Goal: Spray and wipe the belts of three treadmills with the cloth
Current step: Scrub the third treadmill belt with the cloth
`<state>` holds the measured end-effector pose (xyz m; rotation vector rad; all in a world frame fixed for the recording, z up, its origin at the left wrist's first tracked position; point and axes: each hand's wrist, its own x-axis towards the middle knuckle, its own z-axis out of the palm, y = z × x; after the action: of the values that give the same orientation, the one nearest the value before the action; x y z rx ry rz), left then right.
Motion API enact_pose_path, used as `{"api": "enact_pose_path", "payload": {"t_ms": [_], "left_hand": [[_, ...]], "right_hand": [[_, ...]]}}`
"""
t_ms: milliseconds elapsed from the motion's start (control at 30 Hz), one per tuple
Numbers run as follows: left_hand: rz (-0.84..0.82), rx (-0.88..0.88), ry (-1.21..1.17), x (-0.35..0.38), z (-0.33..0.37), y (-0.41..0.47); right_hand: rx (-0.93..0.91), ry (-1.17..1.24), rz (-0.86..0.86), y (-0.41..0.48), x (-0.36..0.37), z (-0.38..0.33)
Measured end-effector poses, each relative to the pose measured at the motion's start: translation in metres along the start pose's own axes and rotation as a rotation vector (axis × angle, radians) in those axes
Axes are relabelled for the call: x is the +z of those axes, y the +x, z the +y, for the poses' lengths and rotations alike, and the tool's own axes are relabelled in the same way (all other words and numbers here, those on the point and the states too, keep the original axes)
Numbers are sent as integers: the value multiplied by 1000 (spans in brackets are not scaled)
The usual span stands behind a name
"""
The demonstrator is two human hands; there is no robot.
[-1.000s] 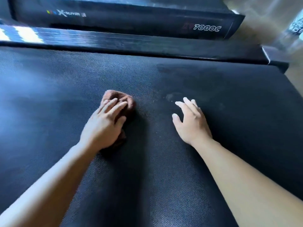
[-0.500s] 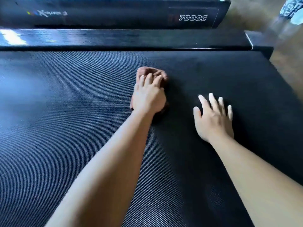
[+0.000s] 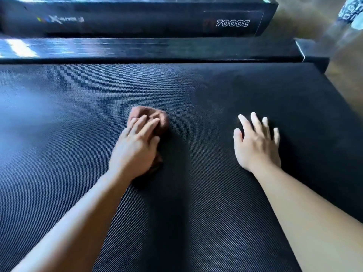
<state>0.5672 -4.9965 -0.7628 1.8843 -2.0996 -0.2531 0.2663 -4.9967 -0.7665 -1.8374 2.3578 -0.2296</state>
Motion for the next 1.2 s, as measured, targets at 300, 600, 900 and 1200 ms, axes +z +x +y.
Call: {"api": "enact_pose_path", "payload": {"t_ms": [300, 600, 900, 1200], "left_hand": [[75, -158, 1, 9, -14, 131], [-63, 174, -7, 51, 96, 192], [-134, 380, -50, 33, 49, 94], [32, -78, 18, -6, -60, 168]], "right_hand": [[3, -20, 17, 1, 2, -2], [16, -14, 11, 3, 4, -2], [18, -16, 1, 2, 2, -1], [12, -28, 21, 3, 4, -1]]}}
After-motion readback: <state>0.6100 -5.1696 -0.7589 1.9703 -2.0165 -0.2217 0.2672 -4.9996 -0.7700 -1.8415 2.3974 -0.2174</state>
